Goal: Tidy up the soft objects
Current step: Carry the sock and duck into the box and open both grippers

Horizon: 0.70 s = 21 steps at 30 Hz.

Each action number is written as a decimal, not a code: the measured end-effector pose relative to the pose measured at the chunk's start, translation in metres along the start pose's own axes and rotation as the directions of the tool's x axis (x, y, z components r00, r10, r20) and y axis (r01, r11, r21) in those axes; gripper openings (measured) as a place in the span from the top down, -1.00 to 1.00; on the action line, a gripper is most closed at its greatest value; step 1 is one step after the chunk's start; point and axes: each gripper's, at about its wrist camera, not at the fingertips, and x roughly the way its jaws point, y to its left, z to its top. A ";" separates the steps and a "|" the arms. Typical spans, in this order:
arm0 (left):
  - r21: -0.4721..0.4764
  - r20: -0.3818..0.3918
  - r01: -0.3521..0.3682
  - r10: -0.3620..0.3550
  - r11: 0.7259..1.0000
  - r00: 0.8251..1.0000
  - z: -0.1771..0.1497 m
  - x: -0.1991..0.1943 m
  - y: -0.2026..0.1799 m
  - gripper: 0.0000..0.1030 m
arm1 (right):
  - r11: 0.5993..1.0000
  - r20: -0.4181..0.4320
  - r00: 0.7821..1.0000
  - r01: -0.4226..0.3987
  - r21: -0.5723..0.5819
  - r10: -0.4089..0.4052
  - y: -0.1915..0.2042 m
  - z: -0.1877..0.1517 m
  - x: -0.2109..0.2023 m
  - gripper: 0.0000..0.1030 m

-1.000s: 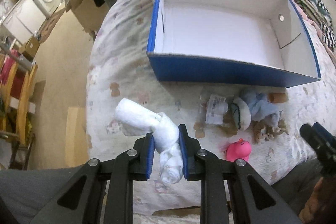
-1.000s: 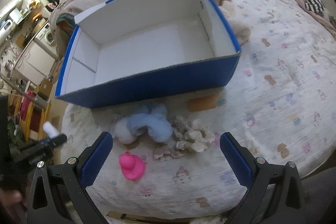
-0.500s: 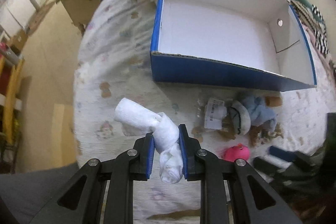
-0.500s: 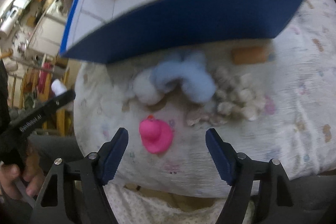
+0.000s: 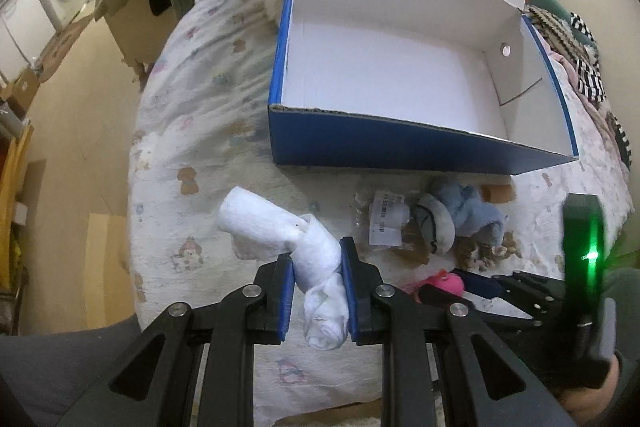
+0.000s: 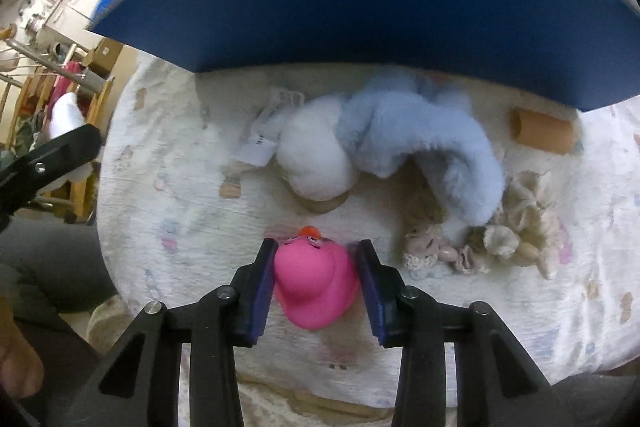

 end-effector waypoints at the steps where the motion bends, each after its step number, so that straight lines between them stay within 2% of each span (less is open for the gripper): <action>1: -0.004 0.004 0.000 0.000 1.000 1.000 0.000 -0.001 0.001 0.63 | 1.000 0.010 1.000 -0.013 0.006 0.013 -0.001 -0.001 -0.003 0.18; 5: 0.005 0.034 -0.048 0.048 0.999 0.998 0.002 -0.005 -0.002 0.63 | 0.996 0.061 0.994 -0.087 0.033 0.085 -0.010 -0.008 -0.027 0.18; 12: 0.011 0.116 -0.079 0.077 0.997 0.990 0.006 -0.027 -0.007 0.63 | 0.989 0.164 0.976 -0.149 0.018 0.144 -0.019 -0.017 -0.075 0.18; 17: 0.005 0.197 -0.079 0.076 0.997 0.977 0.018 -0.052 -0.010 0.63 | 0.973 0.253 0.941 -0.232 0.001 0.224 -0.026 -0.016 -0.114 0.18; 19: 0.006 0.227 -0.080 0.076 0.997 0.971 0.026 -0.062 -0.012 0.63 | 0.961 0.299 0.916 -0.277 -0.013 0.268 -0.029 -0.014 -0.129 0.18; 21: 0.013 0.247 -0.074 0.068 0.997 0.967 0.037 -0.069 -0.016 0.63 | 0.947 0.360 0.880 -0.320 -0.027 0.308 -0.036 -0.009 -0.149 0.18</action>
